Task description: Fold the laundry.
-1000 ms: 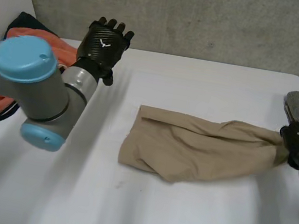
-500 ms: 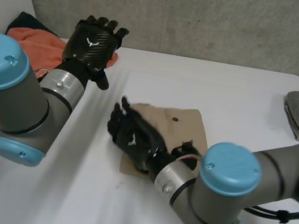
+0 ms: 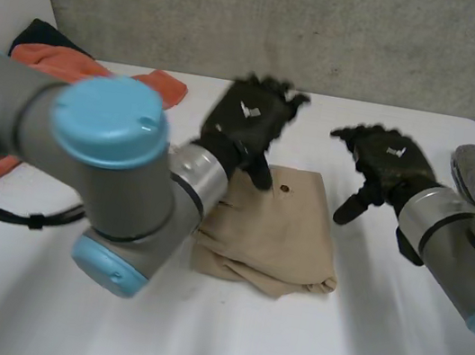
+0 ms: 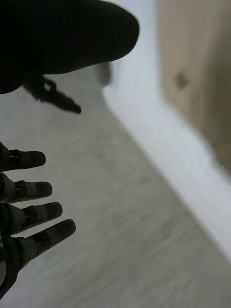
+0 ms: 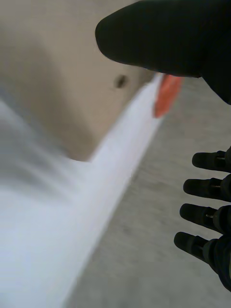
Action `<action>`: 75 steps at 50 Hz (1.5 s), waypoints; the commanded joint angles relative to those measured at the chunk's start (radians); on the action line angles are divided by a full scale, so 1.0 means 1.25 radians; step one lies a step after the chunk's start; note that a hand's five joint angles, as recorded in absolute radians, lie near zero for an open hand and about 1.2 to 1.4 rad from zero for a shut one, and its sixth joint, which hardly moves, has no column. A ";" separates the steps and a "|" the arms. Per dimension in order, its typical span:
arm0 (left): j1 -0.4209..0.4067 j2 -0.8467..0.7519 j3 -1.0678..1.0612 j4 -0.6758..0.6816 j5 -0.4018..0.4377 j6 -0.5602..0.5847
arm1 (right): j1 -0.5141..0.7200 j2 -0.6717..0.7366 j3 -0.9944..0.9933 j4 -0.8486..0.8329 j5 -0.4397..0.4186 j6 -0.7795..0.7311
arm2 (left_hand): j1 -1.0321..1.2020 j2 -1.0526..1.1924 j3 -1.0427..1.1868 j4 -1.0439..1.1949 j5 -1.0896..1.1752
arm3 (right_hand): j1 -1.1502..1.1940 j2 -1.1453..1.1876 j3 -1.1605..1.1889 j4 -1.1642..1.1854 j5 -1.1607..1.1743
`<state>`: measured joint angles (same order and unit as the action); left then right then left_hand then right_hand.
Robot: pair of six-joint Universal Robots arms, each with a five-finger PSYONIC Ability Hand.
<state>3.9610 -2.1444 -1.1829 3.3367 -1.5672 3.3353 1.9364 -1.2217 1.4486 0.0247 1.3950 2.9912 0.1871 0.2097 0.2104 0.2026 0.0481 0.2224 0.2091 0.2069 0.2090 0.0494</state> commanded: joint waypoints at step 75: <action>0.108 0.190 0.006 -0.241 0.487 -0.008 | 0.251 0.239 0.235 -0.673 0.225 -0.259 | 0.023 0.005 0.005 0.011 -0.005 | -0.038 -0.028 -0.026 -0.028 -0.040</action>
<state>4.0946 -1.9173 -1.1723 3.0359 -0.9584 3.3272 2.2618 -0.9065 1.7253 -0.8244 1.6700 2.6683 0.1867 0.2081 0.2105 0.2026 0.0479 0.2030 0.2091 0.2017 0.2090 0.0457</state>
